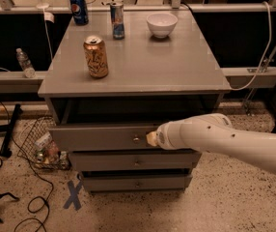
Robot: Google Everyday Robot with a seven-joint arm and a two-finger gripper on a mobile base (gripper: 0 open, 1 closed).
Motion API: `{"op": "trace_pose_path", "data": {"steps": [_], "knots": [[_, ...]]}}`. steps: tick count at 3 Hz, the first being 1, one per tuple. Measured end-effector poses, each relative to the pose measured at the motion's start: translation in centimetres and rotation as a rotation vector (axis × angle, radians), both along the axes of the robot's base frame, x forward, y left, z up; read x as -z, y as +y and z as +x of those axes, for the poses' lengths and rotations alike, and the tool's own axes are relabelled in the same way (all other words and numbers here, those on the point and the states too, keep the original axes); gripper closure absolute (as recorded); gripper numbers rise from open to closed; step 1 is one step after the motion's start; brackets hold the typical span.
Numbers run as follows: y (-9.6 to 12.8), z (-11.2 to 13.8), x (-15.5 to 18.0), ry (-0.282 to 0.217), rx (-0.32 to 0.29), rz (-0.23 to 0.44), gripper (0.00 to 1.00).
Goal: Close top drawer
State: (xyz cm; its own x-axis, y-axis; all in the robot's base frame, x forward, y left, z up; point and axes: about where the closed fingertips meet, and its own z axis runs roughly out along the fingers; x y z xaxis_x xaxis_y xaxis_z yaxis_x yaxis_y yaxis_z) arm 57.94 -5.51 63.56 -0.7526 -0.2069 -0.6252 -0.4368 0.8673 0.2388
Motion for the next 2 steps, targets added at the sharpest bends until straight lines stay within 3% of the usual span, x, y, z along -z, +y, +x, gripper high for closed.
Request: {"op": "trace_pose_path", "data": {"steps": [1,2], "knots": [[0.6,2.1,-0.7,-0.060,-0.014,0.018,1.00],[0.9,3.2,-1.2,-0.071,-0.044,0.014,1.00]]}}
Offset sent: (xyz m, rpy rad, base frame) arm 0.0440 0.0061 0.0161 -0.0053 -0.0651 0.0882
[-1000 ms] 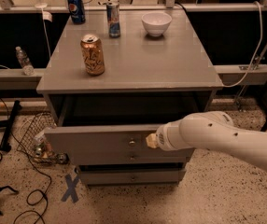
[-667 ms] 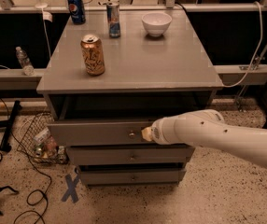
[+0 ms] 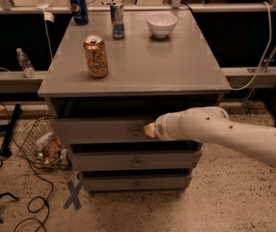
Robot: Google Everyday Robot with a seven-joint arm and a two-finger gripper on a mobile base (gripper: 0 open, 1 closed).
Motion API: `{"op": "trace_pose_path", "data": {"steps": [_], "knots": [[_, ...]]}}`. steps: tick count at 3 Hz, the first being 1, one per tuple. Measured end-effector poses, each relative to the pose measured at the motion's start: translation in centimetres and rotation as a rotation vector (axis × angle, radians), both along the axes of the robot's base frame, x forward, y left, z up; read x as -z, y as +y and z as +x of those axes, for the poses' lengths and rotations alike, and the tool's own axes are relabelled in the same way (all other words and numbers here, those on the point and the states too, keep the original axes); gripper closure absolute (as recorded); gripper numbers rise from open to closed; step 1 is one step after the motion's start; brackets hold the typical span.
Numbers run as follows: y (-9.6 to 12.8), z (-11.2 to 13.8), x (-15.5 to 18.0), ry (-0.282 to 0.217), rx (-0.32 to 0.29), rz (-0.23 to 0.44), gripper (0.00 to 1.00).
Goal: Close top drawer
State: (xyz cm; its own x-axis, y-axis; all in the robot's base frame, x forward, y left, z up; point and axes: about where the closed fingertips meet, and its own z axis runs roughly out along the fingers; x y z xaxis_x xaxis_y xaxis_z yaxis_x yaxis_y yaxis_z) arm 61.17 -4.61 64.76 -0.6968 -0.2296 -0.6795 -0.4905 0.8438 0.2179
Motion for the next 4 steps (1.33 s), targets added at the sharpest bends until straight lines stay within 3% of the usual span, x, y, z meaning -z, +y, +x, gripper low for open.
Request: {"op": "trace_pose_path", "data": {"steps": [1,2,3,4], "knots": [[-1.7,-0.8,0.6,0.068,-0.009,-0.051,1.00],[-5.9,-3.2,1.5,0.174,0.044,-0.127,1.00],[-11.1,-5.2,2.2,0.263,0.146,-0.178,1.00],[-18.3,-5.7,3.4,0.344,0.276,-0.197,1.00]]}}
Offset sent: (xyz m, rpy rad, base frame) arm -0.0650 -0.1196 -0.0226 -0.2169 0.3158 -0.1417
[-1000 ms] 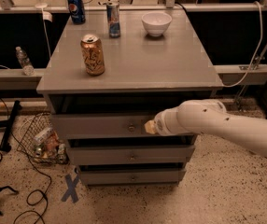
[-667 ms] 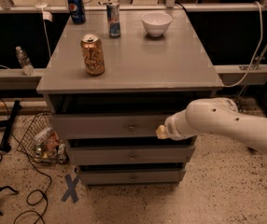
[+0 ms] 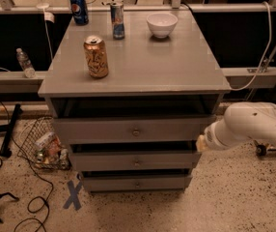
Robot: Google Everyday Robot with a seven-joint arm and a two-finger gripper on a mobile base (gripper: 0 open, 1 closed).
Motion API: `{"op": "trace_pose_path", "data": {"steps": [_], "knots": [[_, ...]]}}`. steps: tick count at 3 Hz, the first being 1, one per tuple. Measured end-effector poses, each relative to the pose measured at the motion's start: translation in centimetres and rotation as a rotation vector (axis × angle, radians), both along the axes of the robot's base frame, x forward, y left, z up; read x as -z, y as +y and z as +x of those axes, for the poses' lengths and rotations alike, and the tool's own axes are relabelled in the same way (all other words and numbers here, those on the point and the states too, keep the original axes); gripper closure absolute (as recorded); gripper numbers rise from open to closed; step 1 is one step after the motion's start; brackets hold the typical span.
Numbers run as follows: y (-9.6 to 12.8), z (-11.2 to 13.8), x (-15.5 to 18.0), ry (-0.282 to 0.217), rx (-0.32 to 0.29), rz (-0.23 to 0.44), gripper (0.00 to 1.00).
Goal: Close top drawer
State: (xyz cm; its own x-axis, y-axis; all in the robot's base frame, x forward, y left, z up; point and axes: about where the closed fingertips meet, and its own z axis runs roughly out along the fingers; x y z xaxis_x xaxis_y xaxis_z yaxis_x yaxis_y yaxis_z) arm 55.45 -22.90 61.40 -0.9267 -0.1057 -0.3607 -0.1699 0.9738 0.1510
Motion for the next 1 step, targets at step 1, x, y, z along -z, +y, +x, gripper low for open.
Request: {"op": "trace_pose_path", "data": {"steps": [1], "knots": [[-5.79,0.88,0.52,0.026,0.105,-0.024,1.00]]}}
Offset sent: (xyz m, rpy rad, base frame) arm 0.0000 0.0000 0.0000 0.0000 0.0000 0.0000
